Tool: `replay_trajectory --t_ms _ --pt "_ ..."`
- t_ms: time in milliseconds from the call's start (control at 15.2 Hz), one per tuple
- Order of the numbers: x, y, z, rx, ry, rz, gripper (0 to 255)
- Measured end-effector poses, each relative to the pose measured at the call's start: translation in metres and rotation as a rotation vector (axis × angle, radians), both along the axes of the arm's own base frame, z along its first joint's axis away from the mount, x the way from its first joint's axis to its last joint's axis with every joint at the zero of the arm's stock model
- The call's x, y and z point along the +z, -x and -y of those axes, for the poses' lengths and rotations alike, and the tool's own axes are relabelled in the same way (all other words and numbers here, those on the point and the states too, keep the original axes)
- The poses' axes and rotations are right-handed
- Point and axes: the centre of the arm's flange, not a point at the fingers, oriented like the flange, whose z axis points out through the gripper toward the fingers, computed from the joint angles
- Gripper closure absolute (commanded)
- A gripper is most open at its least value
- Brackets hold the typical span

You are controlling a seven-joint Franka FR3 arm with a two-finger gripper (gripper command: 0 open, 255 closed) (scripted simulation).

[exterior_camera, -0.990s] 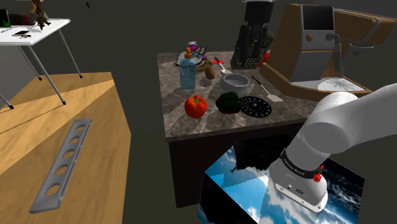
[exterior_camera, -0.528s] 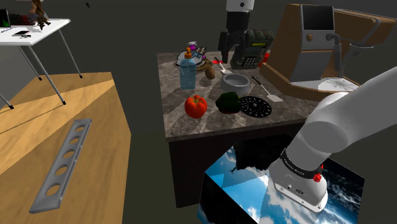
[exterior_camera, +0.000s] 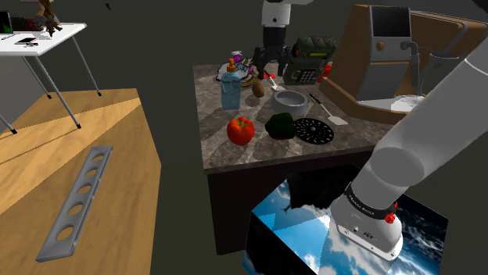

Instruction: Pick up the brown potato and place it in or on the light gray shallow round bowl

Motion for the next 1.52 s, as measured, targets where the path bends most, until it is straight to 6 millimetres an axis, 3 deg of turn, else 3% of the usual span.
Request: replay_trajectory --t_ms 528,1320,1518 --pt "-0.046 -0.082 0.049 -0.129 0.024 -0.03 0" --pt "-0.121 -0.188 0.149 -0.322 0.062 -0.075 0" --pt "-0.138 -0.189 0.155 -0.335 0.065 -0.079 0"
